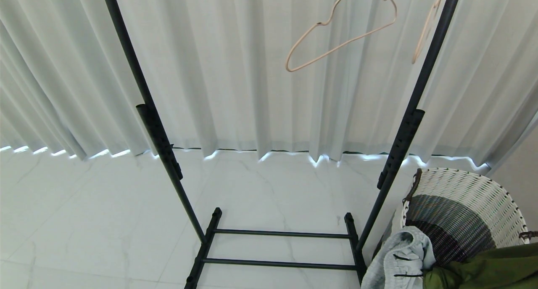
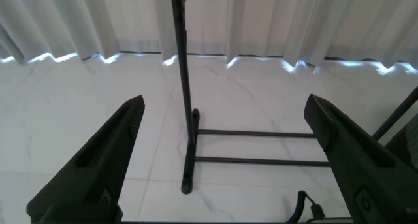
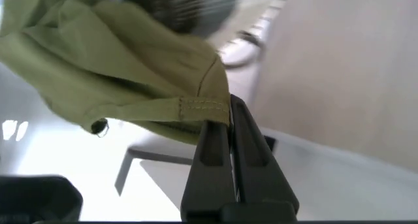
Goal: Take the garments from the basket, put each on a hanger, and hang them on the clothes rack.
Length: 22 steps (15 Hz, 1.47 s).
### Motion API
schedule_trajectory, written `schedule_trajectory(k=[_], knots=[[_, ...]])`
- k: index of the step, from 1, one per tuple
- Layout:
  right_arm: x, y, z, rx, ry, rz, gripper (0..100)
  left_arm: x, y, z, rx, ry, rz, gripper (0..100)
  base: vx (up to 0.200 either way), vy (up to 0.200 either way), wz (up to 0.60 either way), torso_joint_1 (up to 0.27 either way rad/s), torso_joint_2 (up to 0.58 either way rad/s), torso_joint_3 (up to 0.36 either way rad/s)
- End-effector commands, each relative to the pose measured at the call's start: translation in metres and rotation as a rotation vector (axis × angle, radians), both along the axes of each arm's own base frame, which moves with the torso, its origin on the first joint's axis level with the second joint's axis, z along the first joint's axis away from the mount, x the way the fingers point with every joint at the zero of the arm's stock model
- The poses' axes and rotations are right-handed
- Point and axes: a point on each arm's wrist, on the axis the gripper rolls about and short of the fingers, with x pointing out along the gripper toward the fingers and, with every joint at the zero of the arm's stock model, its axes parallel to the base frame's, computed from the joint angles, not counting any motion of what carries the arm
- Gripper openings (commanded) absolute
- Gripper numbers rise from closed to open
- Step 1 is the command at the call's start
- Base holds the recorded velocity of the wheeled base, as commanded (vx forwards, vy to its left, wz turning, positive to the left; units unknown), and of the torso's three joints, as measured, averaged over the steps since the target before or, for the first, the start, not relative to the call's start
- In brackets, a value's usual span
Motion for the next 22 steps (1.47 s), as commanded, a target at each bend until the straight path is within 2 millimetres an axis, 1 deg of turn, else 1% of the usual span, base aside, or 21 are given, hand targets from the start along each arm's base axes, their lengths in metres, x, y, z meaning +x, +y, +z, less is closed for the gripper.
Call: schedule_trajectory(k=[1, 3, 6, 11, 13, 15, 18, 20, 21, 22], knots=[[-0.034, 0.004, 0.039, -0.040, -0.148, -0.039, 0, 0.000, 0.000, 0.000, 0.002, 0.002, 0.000, 100, 0.000, 0.000, 0.00, 0.000, 0.00, 0.000], [-0.045, 0.006, 0.053, -0.041, -0.155, -0.040, 0, 0.000, 0.000, 0.000, 0.000, 0.002, 0.000, 100, 0.000, 0.000, 0.00, 0.000, 0.00, 0.000], [-0.053, 0.008, 0.065, -0.048, -0.194, -0.040, 0, 0.000, 0.000, 0.000, 0.008, 0.000, -0.002, 100, -0.200, 0.000, 0.00, 0.004, 0.00, 0.002], [-0.057, 0.009, 0.073, -0.051, -0.230, -0.031, 0, 0.000, 0.000, 0.000, 0.005, 0.000, -0.002, 100, -0.200, 0.000, 0.00, 0.002, 0.00, 0.001], [-0.055, 0.010, 0.079, -0.048, -0.245, -0.001, 0, 0.000, 0.000, 0.000, 0.005, 0.002, -0.002, 100, 0.000, 0.000, 0.00, 0.000, 0.00, 0.000], [-0.051, 0.012, 0.085, -0.036, -0.253, 0.075, 0, 0.000, 0.000, 0.000, 0.006, 0.002, -0.002, 100, 0.000, 0.000, 0.00, 0.000, 0.00, 0.000], [-0.035, 0.023, 0.091, 0.025, -0.215, 0.302, 0, 0.000, 0.000, 0.000, 0.023, -0.001, -0.005, 100, 0.000, 0.000, 0.00, 0.000, 0.00, 0.000], [-0.027, 0.035, 0.089, 0.087, -0.167, 0.445, 0, 0.000, 0.000, 0.000, 0.065, -0.003, -0.009, 100, 0.000, 0.000, 0.00, 0.000, 0.00, 0.000], [-0.024, 0.047, 0.084, 0.127, -0.109, 0.561, 0, 0.000, 0.000, 0.000, 0.068, -0.002, -0.009, 100, 0.000, 0.000, 0.00, 0.000, 0.00, 0.000], [-0.023, 0.053, 0.080, 0.143, -0.073, 0.611, 0, 0.000, 0.000, 0.000, 0.066, -0.002, -0.009, 100, 0.000, 0.000, 0.00, 0.000, 0.00, 0.000]])
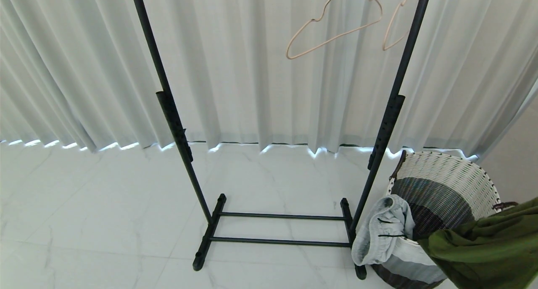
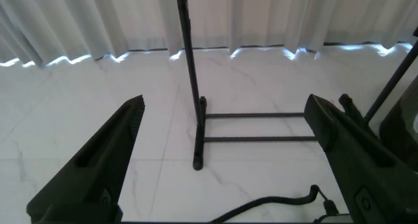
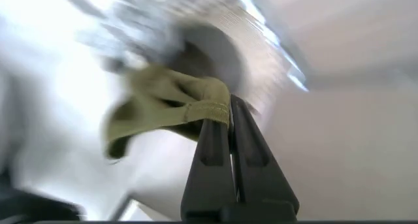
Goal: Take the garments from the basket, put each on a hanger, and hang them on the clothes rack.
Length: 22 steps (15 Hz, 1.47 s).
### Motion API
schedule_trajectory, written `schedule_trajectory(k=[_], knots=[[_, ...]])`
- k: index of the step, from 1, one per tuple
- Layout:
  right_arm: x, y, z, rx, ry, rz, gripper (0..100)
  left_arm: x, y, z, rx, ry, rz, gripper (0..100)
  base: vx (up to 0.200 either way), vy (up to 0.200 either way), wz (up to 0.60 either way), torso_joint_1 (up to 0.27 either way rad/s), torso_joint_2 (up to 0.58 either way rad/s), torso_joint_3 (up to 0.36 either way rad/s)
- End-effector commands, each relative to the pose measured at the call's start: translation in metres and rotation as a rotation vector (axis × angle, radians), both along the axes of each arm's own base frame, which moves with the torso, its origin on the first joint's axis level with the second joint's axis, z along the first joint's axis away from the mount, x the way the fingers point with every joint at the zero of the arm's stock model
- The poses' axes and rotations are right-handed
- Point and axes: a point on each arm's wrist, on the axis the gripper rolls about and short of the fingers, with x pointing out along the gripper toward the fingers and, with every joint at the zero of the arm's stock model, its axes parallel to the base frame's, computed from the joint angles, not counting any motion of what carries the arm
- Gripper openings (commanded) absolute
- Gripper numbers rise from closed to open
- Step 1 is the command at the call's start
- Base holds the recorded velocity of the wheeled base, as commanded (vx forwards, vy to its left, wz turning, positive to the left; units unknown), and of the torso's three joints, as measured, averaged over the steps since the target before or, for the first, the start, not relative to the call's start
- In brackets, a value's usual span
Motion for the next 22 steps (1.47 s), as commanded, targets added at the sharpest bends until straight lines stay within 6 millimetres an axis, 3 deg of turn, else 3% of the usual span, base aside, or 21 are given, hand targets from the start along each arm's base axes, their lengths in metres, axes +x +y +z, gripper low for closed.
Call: schedule_trajectory(k=[1, 5, 8, 10, 11, 13, 16, 19, 22], knots=[[0.015, 0.034, -0.016, 0.030, 0.172, 0.240, 0, 0.000, 0.000, 0.000, -0.003, 0.002, -0.001, 100, 0.000, 0.000, 0.00, 0.000, 0.00, 0.000], [0.024, 0.088, -0.027, 0.166, 0.332, 0.338, 0, 0.000, 0.000, 0.001, 0.003, -0.012, -0.001, 100, 0.000, 0.000, 0.00, 0.000, 0.00, 0.000], [0.035, 0.127, -0.031, 0.242, 0.348, 0.371, 0, -0.005, -0.002, 0.053, -0.030, -0.105, -0.111, 100, 0.000, 0.000, 0.00, 0.000, 0.00, 0.000], [0.042, 0.143, -0.033, 0.266, 0.336, 0.376, 0, 0.005, -0.003, 0.101, -0.030, -0.095, -0.180, 100, 0.000, 0.000, 0.00, 0.000, 0.00, 0.000], [0.043, 0.144, -0.033, 0.273, 0.335, 0.375, 0, 0.009, -0.003, 0.111, -0.029, -0.090, -0.207, 100, 0.000, 0.000, 0.00, 0.000, 0.00, 0.000], [0.043, 0.144, -0.030, 0.298, 0.323, 0.374, 0, 0.040, -0.007, 0.154, -0.036, -0.022, -0.335, 100, 0.000, 0.000, 0.00, 0.000, 0.00, 0.000], [0.044, 0.147, -0.023, 0.365, 0.267, 0.392, 0, 0.088, -0.021, 0.174, -0.042, 0.109, -0.504, 100, 0.000, 0.000, 0.00, 0.000, 0.00, 0.000], [0.046, 0.150, -0.017, 0.432, 0.235, 0.394, 0, 0.120, -0.049, 0.166, -0.033, 0.262, -0.694, 100, 0.000, 0.000, 0.00, 0.000, 0.00, 0.000], [0.047, 0.151, -0.014, 0.491, 0.223, 0.374, 0, 0.159, -0.079, 0.160, -0.023, 0.254, -0.759, 100, 0.000, 0.000, 0.00, 0.000, 0.00, 0.000]])
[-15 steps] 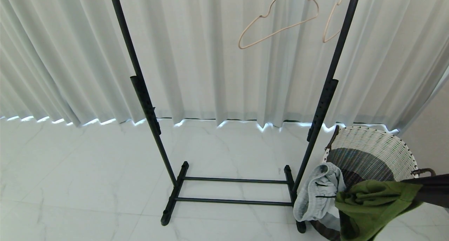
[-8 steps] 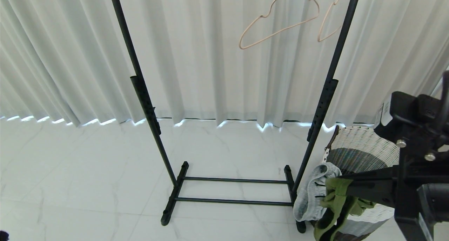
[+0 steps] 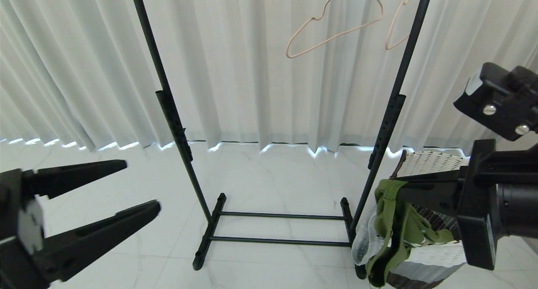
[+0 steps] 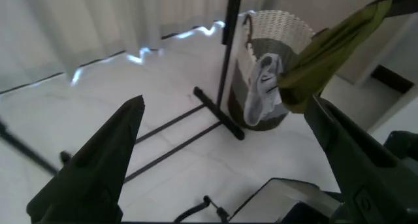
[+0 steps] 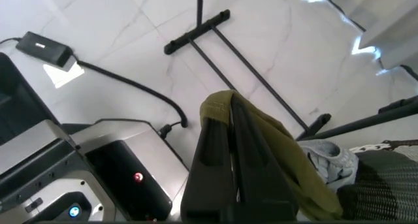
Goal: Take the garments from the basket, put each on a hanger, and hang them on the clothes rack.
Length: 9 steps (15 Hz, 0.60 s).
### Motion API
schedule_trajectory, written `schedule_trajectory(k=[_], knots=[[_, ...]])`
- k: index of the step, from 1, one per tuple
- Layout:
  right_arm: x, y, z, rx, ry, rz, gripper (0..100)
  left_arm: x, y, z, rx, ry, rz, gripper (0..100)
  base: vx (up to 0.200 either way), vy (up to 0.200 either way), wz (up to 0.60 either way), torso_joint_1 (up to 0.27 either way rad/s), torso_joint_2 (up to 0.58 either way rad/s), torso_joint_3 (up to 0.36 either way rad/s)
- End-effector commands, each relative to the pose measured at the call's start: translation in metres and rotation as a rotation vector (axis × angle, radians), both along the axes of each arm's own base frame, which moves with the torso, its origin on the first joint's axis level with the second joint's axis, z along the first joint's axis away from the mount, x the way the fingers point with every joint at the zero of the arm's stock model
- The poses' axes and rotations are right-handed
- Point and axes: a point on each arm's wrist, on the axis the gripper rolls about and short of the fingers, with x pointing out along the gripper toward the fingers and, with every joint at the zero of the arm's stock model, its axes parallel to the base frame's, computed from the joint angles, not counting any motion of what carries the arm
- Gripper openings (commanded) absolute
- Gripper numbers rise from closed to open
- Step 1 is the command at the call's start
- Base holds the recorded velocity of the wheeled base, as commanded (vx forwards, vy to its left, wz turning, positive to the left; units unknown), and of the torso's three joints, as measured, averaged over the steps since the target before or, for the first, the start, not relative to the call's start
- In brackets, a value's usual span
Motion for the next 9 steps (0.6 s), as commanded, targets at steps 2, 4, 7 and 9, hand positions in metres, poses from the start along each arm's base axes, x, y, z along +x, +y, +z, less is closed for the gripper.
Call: schedule_trajectory(k=[2, 4, 7, 9], knots=[[0.000, -0.001, 0.001, 0.005, 0.000, -0.003, 0, 0.046, -0.037, -0.018, 0.049, 0.084, -0.060, 100, 0.000, 0.000, 0.00, 0.000, 0.00, 0.000], [0.002, -0.001, 0.003, 0.030, -0.010, -0.016, 0, 0.046, -0.073, -0.035, 0.101, 0.163, -0.138, 100, 0.000, 0.000, 0.00, 0.000, 0.00, 0.000], [0.005, 0.001, 0.007, 0.065, -0.030, -0.023, 0, 0.033, -0.122, -0.052, 0.080, 0.283, -0.244, 100, 0.000, 0.000, 0.00, 0.000, 0.00, 0.000], [0.005, 0.001, 0.007, 0.071, -0.033, -0.022, 0, 0.033, -0.155, -0.064, 0.068, 0.288, -0.248, 100, 0.000, 0.000, 0.00, 0.000, 0.00, 0.000]])
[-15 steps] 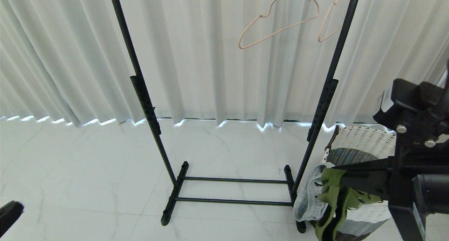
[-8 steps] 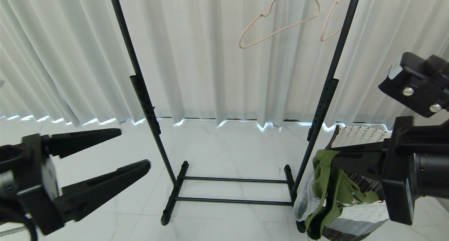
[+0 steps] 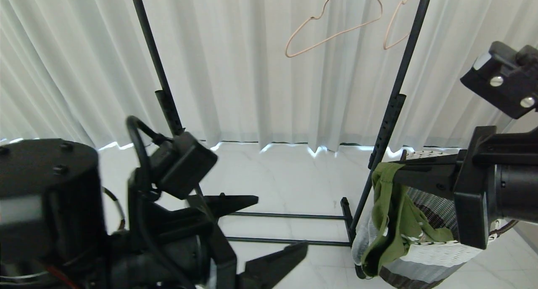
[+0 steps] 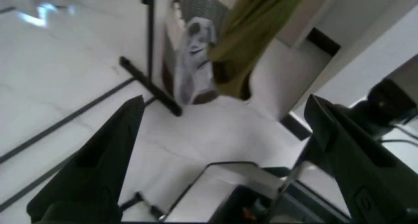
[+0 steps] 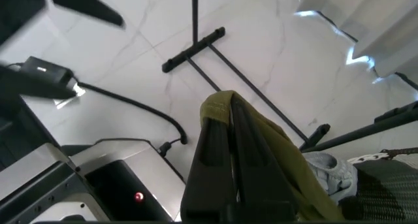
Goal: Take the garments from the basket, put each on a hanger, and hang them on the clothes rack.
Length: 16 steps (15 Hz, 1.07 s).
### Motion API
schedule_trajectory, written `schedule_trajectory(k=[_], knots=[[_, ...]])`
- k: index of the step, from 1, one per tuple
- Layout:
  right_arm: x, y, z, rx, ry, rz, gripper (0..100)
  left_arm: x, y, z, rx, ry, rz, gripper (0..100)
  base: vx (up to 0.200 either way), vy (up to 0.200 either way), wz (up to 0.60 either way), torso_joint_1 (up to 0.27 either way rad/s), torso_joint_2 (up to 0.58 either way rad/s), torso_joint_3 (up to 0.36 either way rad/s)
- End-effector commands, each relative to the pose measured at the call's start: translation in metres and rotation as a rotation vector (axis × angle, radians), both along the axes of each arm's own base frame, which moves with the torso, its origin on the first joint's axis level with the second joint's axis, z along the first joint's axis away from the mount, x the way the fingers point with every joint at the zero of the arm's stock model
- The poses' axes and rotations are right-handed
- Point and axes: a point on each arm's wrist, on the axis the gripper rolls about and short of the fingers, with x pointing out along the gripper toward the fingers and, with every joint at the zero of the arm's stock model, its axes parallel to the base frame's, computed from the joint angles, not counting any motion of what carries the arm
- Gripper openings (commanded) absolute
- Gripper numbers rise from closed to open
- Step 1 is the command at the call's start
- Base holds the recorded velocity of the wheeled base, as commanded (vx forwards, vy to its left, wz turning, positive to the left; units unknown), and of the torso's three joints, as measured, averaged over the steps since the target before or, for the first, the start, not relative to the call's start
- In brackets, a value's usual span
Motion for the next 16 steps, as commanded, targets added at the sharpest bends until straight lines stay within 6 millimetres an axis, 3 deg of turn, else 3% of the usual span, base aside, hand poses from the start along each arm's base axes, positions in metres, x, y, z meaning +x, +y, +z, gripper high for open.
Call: schedule_trajectory(k=[1, 5, 8, 16], knots=[[0.000, -0.001, 0.001, 0.004, 0.000, -0.001, 0, 0.007, -0.059, -0.041, 0.084, 0.059, -0.013, 100, 0.000, 0.000, 0.00, 0.000, 0.00, 0.000], [-0.001, -0.001, 0.001, 0.012, 0.003, 0.003, 0, 0.042, -0.108, -0.081, 0.113, 0.040, 0.091, 100, 0.000, 0.000, 0.00, 0.000, 0.00, 0.000], [-0.001, -0.001, 0.003, 0.028, -0.007, 0.003, 0, 0.053, -0.125, -0.100, 0.100, 0.027, 0.091, 100, 0.000, 0.000, 0.00, 0.000, 0.00, 0.000], [-0.006, 0.001, 0.005, 0.039, -0.012, 0.033, 0, 0.094, -0.127, -0.138, 0.137, 0.062, 0.186, 100, 0.000, 0.000, 0.00, 0.000, 0.00, 0.000]])
